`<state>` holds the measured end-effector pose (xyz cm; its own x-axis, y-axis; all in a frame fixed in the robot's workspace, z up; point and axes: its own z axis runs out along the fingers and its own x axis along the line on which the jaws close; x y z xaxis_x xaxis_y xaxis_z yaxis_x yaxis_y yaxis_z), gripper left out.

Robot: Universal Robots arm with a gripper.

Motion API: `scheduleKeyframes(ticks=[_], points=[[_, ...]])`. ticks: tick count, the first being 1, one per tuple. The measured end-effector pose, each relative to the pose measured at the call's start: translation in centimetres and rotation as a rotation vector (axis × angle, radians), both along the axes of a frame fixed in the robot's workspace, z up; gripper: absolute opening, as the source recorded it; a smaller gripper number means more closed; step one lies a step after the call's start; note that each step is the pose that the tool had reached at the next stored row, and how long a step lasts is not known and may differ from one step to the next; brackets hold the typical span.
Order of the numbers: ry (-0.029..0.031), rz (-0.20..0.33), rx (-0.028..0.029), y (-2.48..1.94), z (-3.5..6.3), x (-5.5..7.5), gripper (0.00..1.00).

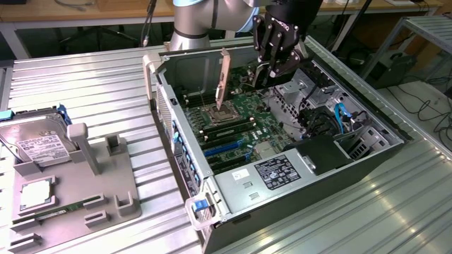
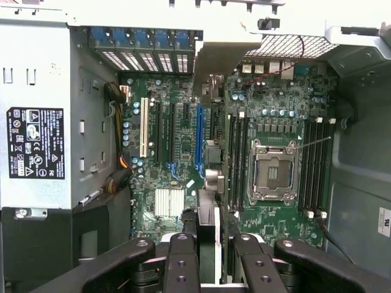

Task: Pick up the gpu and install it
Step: 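Insert the gpu into the slot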

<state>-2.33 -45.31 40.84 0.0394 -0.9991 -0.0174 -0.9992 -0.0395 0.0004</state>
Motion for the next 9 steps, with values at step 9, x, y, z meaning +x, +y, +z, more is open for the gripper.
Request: scheduleKeyframes(ticks=[9], points=[[0.0000,0.000,0.0001,0.00,-0.51,0.00,0.27]])
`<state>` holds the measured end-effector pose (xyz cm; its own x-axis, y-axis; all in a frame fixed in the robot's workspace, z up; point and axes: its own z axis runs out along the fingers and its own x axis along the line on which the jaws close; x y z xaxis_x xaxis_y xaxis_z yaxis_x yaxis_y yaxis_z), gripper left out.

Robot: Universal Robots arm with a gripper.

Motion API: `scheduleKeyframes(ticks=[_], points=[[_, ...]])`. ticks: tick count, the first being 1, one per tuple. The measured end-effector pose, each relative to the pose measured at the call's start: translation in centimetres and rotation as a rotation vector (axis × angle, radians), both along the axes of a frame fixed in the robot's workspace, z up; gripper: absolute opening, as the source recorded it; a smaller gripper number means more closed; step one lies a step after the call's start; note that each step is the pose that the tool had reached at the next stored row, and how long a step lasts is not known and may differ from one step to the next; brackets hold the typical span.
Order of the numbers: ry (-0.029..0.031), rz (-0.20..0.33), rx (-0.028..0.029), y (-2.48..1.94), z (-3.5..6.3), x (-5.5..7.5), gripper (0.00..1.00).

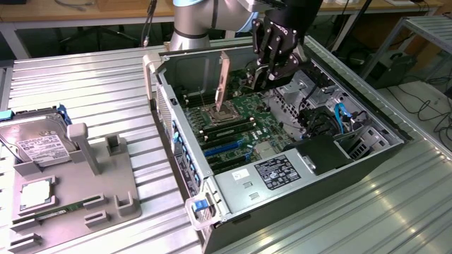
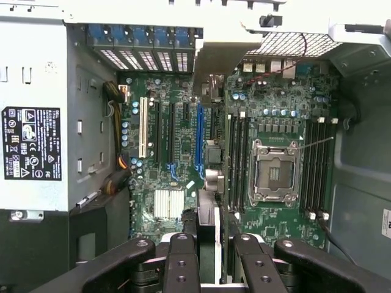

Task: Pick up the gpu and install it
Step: 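Insert the gpu into the slot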

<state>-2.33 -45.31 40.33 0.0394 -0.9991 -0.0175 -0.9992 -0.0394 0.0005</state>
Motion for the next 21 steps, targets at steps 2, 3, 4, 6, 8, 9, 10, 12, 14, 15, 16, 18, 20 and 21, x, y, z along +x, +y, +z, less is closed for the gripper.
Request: scheduleKeyframes(ticks=[2,3,4,6,8,9,10,12,14,15,16,18,20,21], points=[[0.0000,0.000,0.0000,0.00,-0.13,0.0,0.27],[0.0000,0.000,0.0000,0.00,-0.18,0.0,0.27],[0.0000,0.000,0.0000,0.00,-0.24,0.0,0.27],[0.0000,0.000,0.0001,0.00,-0.35,0.0,0.27],[0.0000,0.000,0.0000,0.00,-0.47,0.0,0.27],[0.0000,0.000,0.0000,0.00,-0.53,0.0,0.27],[0.0000,0.000,0.0000,0.00,-0.58,0.0,0.27],[0.0000,0.000,0.0000,0.00,-0.70,0.0,0.27],[0.0000,0.000,0.0000,0.00,-0.84,0.0,0.27],[0.0000,0.000,0.0000,0.00,-0.89,0.0,0.27],[0.0000,0.000,0.0000,0.00,-0.96,0.0,0.27],[0.0000,0.000,0.0000,0.00,-1.08,0.0,0.27],[0.0000,0.000,0.0001,0.00,-1.20,0.0,0.27],[0.0000,0.000,0.0000,0.00,-1.26,0.0,0.27]])
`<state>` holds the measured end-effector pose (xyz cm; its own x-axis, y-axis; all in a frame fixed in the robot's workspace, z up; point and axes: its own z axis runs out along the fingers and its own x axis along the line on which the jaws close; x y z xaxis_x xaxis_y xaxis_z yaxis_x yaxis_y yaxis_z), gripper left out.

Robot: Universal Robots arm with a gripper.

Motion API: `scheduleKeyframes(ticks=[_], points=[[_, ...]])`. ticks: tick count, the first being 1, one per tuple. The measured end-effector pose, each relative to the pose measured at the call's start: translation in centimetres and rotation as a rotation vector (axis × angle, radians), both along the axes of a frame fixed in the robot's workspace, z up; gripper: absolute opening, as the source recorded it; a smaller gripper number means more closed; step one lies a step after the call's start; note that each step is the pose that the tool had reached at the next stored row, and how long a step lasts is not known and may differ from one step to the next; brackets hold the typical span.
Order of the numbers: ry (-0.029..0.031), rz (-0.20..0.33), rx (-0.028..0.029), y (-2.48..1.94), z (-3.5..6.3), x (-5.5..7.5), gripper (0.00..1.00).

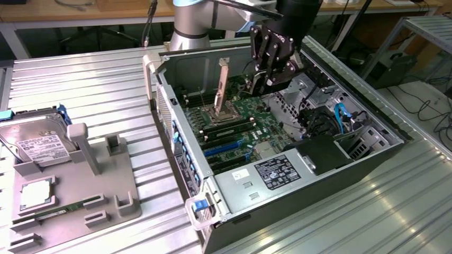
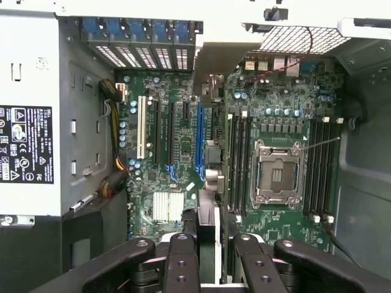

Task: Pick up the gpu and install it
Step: 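Insert the gpu into the slot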

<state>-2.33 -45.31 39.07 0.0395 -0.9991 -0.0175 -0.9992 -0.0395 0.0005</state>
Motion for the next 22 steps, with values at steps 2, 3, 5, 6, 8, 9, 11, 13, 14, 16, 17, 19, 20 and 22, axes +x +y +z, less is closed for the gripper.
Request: scheduleKeyframes(ticks=[2,3,5,6,8,9,11,13,14,16,17,19,20,22], points=[[0.0000,0.000,0.0000,0.00,-0.12,0.0,0.27],[0.0000,0.000,0.0000,0.00,-0.19,0.0,0.27],[0.0000,0.000,0.0000,0.00,-0.35,0.0,0.27],[0.0001,0.000,0.0001,0.00,-0.45,0.0,0.27],[0.0011,0.000,0.0000,0.00,-0.71,0.0,0.27],[0.0018,0.000,0.0001,0.00,-0.84,0.0,0.27],[0.0032,0.000,0.0000,0.00,-1.05,0.0,0.27],[0.0037,0.000,0.0000,0.00,-1.29,0.0,0.27],[0.0038,0.000,0.0001,0.00,-1.39,0.0,0.27],[0.0040,0.000,-0.0001,0.00,-1.54,0.0,0.27],[0.0040,0.000,-0.0001,0.00,-1.62,0.0,0.27],[0.0041,0.000,0.0000,0.00,-1.76,0.0,0.27],[0.0041,0.000,0.0000,0.00,-1.83,0.0,0.27],[0.0042,0.000,-0.0001,0.00,-2.05,0.0,0.27]])
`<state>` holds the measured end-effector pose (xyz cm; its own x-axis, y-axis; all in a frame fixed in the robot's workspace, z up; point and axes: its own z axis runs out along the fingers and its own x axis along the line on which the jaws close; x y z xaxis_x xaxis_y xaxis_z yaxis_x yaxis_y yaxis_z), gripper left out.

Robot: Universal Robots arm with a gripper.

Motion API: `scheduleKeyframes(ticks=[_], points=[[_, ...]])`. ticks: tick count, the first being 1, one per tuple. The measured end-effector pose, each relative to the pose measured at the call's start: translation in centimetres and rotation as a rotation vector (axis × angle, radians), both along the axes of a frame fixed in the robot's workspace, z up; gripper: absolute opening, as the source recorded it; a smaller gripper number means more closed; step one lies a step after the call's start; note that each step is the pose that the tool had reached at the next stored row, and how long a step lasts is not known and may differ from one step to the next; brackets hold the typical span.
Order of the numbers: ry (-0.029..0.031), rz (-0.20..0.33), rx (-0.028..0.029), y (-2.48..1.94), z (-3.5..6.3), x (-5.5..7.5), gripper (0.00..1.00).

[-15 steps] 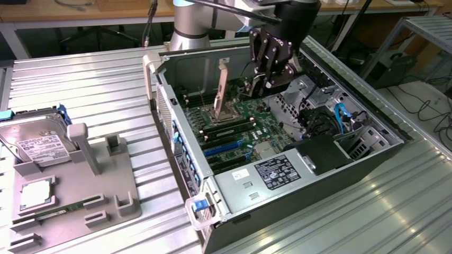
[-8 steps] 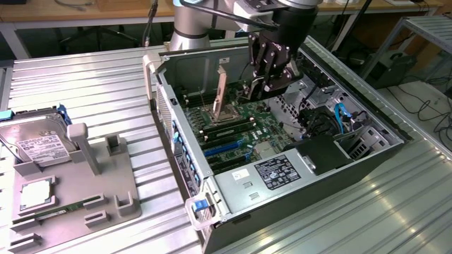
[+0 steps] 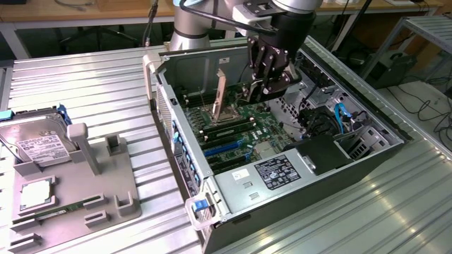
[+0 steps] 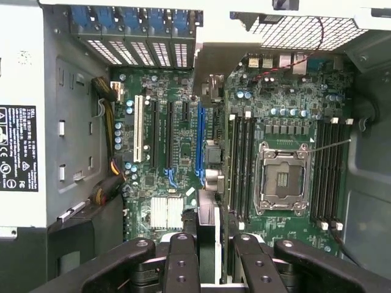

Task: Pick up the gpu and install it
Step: 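Insert the gpu into the slot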

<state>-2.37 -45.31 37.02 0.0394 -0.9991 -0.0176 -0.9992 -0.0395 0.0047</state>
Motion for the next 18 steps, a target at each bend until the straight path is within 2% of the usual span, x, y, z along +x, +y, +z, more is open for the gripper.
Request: scheduleKeyframes(ticks=[6,7,9,14,18], points=[[0.0007,0.000,0.0005,0.00,-0.51,0.0,0.27],[0.0006,0.000,0.0033,0.00,-0.61,0.0,0.27],[-0.0024,0.000,0.0030,-0.06,-0.78,0.0,0.27],[-0.0021,-0.001,0.0044,-0.06,-1.62,-0.3,0.27],[-0.0004,-0.040,0.0044,-0.06,-2.31,-0.3,0.27]])
